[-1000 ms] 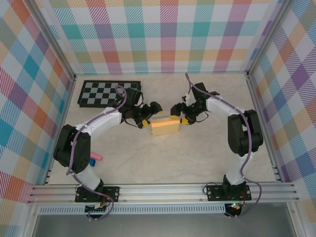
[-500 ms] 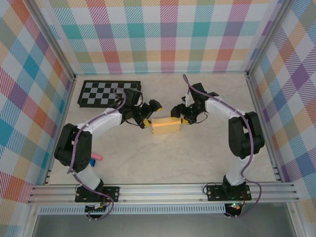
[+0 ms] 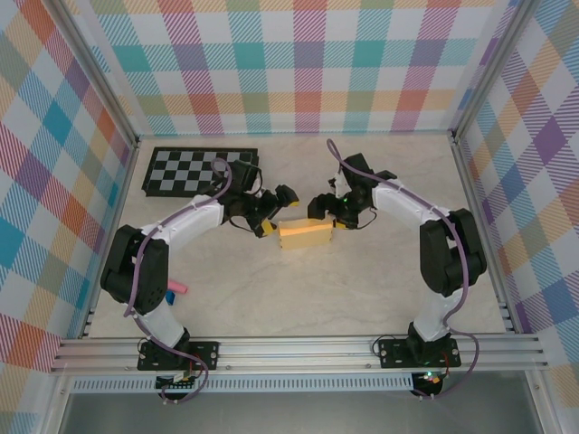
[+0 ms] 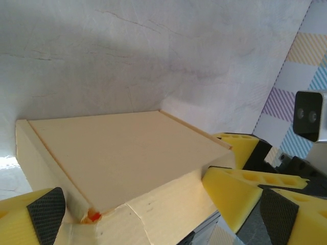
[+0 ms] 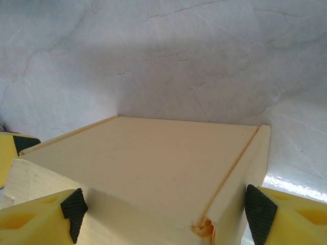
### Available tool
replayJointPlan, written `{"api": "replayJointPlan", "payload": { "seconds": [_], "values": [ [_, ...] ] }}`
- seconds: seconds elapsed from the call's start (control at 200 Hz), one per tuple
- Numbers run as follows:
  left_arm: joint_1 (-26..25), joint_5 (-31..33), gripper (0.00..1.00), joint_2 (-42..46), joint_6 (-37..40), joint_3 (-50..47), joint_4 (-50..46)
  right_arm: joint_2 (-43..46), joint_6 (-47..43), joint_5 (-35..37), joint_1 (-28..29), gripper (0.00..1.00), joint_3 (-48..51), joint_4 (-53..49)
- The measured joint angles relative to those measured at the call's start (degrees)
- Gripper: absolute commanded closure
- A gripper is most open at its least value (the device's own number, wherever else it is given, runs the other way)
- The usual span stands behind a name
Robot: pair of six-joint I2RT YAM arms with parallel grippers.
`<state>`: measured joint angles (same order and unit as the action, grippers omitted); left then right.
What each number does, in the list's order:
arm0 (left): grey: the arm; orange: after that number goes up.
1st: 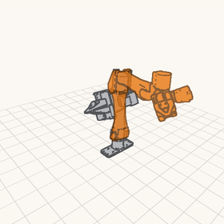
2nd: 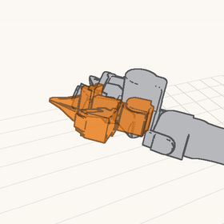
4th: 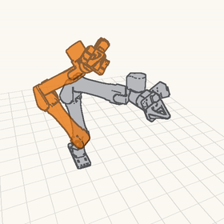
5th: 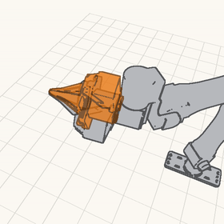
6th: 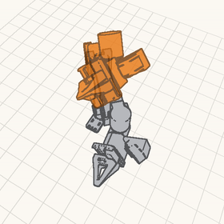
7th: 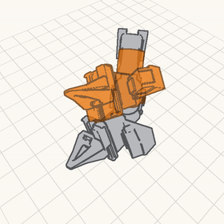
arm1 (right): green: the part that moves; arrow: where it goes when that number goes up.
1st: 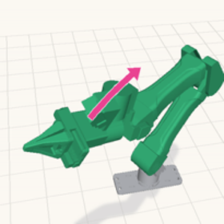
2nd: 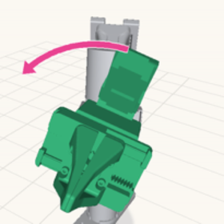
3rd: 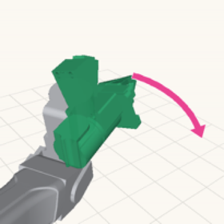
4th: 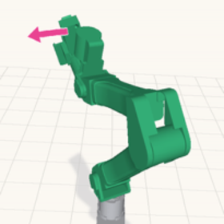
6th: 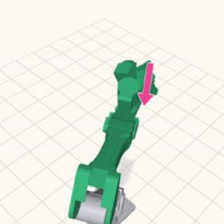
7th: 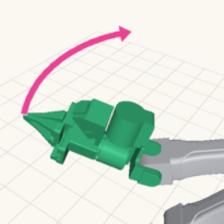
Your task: Fold the paper box
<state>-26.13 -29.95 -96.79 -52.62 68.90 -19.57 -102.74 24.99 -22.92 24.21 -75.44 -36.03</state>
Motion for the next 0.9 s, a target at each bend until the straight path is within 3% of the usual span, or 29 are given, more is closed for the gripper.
{"api": "replayJointPlan", "payload": {
  "seconds": [0.185, 0.34, 0.54, 0.73, 0.9],
  "values": [
    [3.80, 0.37, 0.00, 0.59, 11.76, 0.39, -0.96, 2.82, -2.29, 1.36, -1.03, 0.16, 0.00, -1.49],
    [7.28, 3.23, 0.00, 8.15, 27.67, -6.34, 6.47, 8.72, -11.08, 2.82, -2.40, 0.14, -0.02, -1.73],
    [8.24, -2.56, 0.00, 21.05, 49.40, -26.23, 24.50, 15.02, -40.96, -1.27, -1.95, 0.14, -0.63, -2.43],
    [8.24, -7.72, 0.00, 20.87, 67.58, -32.22, 25.97, 12.04, -69.05, -6.78, 1.36, 0.15, -3.08, -7.63],
    [6.56, -8.09, 0.00, 18.12, 82.03, -29.92, 22.82, 5.99, -82.82, -6.67, 4.70, 0.18, -5.42, -9.84]
  ]
}}
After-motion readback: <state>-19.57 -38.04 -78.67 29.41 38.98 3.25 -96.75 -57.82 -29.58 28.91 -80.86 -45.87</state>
